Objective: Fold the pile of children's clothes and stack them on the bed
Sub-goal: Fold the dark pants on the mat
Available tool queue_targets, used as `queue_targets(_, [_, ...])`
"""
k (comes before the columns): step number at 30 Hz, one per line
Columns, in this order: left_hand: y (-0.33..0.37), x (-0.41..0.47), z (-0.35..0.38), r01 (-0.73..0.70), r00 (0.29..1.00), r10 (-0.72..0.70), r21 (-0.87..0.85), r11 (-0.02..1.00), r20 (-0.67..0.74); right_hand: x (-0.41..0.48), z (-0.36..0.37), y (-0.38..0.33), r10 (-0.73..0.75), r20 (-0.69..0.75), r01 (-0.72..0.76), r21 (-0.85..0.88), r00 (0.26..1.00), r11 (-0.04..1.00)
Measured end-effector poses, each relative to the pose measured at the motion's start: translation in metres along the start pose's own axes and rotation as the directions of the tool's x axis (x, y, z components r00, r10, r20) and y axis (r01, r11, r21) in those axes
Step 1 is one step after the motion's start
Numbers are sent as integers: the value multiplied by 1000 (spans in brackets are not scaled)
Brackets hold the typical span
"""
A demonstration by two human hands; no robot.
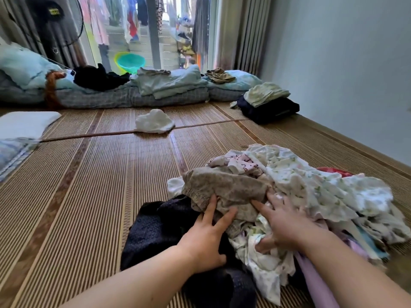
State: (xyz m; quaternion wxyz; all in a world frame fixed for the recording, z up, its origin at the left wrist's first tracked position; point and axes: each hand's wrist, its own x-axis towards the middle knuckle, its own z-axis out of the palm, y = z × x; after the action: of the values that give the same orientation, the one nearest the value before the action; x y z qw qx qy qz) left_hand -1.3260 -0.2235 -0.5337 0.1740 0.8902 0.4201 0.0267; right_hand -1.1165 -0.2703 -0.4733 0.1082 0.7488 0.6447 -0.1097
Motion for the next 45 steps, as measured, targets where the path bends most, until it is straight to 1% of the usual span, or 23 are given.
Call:
queue_targets(2, [-5,-17,3,53,998,-53,-13,999,-32,-15,3,-19,-45,-88,48,38,995,998])
queue_targets(3, [-7,-27,5,104,994,-104,-6,995,-44,-25,9,-30,-118,-213,129,38,970,991])
queue_targets(4, [-11,-37,8,170,985,-169,8,985,-35,-36,17,-42,-214,-370,223,-18,904,975])
queue_targets(5, [-16,-46,10,242,970,-242,5,970,-11,-46,25,-54,-294,-507,308,-58,810,949])
queue_targets(6, [-23,-57,10,307,951,-307,-10,952,34,-54,34,-67,-364,-595,408,-65,717,911])
queue_targets(7, [-35,-68,12,346,935,-345,6,938,80,-61,42,-81,-413,-617,474,-72,670,877])
queue_targets(8, [-41,-77,12,360,922,-364,51,932,131,-68,54,-93,-440,-598,505,-67,670,861])
queue_targets(9, [-47,-79,14,346,919,-359,104,932,161,-71,64,-101,-447,-516,503,-35,731,864])
queue_targets(11, [-64,-129,2,310,931,-328,127,942,160,-100,72,-146,-403,-168,410,2,899,912])
queue_targets(12, [-65,-130,-1,281,940,-298,117,952,166,-99,77,-149,-327,12,326,26,945,945])
queue_targets(13, [-65,-136,-4,267,942,-284,116,957,178,-97,80,-152,-267,82,268,2,960,963])
queue_targets(16, [-73,-170,-24,260,938,-288,156,953,196,-96,81,-169,-187,-86,190,28,979,981])
queue_targets(20, [-95,-223,-28,319,909,-355,185,930,219,-104,91,-175,-90,-190,117,132,978,984])
queue_targets(23, [-108,-257,-31,337,903,-369,172,926,219,-111,85,-181,-40,-259,130,340,965,932])
queue_targets(25, [-115,-275,-32,341,893,-360,116,933,270,-113,70,-190,25,-302,144,524,953,840])
queue_targets(27, [-118,-291,-38,370,896,-347,-35,928,275,-115,39,-202,90,-388,214,671,917,710])
queue_targets(29, [-118,-301,-48,398,913,-358,-230,888,198,-120,-4,-214,151,-428,299,805,891,513])
queue_targets(31, [-114,-303,-64,364,931,-356,-323,874,85,-124,-50,-223,187,-424,358,882,886,305])
queue_targets(34, [-99,-296,-96,220,950,-295,-446,868,-107,-137,-112,-241,173,-428,428,903,887,41])
queue_targets(36, [-81,-290,-122,103,943,-254,-535,838,-217,-147,-145,-254,160,-463,479,874,872,-83])
queue_targets(39, [-52,-285,-154,-78,922,-213,-693,716,-324,-162,-181,-274,102,-468,476,833,878,-282])
queue_targets(41, [-42,-282,-161,-122,891,-243,-717,686,-384,-168,-189,-284,70,-446,438,820,893,-369])
queue_targets(45, [-52,-284,-157,0,741,-368,-548,836,-561,-161,-180,-282,80,-385,384,839,920,-386])
